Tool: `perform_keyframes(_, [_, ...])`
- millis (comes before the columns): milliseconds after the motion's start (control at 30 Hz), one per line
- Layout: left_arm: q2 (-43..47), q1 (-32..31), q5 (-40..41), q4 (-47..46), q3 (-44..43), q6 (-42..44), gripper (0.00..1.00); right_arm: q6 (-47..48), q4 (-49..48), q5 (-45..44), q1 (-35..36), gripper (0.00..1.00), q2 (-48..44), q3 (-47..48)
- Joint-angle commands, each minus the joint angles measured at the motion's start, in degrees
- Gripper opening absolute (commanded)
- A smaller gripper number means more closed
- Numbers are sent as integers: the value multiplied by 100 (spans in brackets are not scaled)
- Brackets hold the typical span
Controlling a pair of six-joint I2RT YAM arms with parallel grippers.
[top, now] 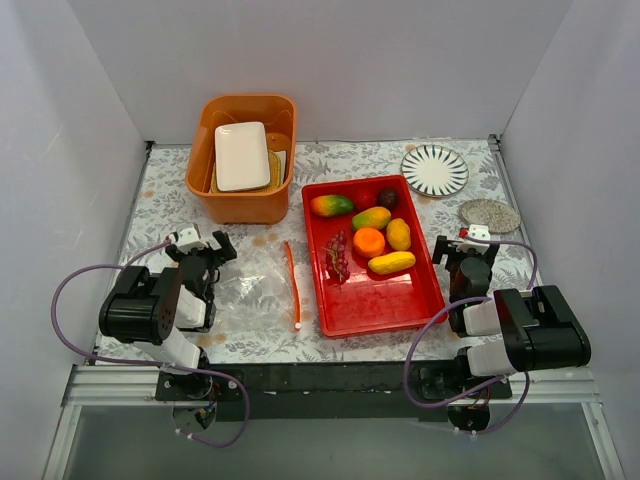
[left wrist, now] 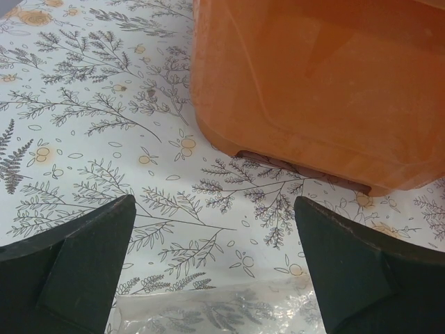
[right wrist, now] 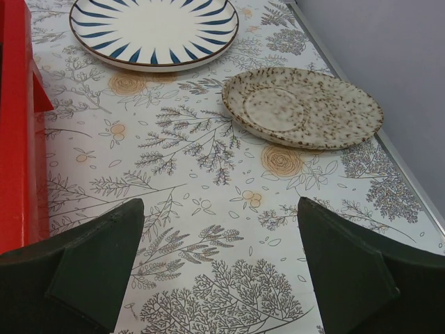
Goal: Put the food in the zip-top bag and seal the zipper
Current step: Open the zipper of the food storage bag at the center of the board.
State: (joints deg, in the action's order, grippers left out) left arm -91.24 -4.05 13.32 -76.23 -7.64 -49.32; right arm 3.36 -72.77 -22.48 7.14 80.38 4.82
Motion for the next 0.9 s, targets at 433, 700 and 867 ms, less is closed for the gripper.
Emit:
perform_keyframes(433, [2338,-359,2232,4990,-1642,-1333,98,-2003,7608,-29,7,98,-1868,3156])
perform_keyframes(700, [2979,-351,350,8843,-3735,-1845,98,-2278,7989,2158,16,98,-2736,2999])
perform_keyframes(867, [3832,-342,-1206,9581,-3675,-1827,98,-2234,8700,2958,16,98,-2861,3376])
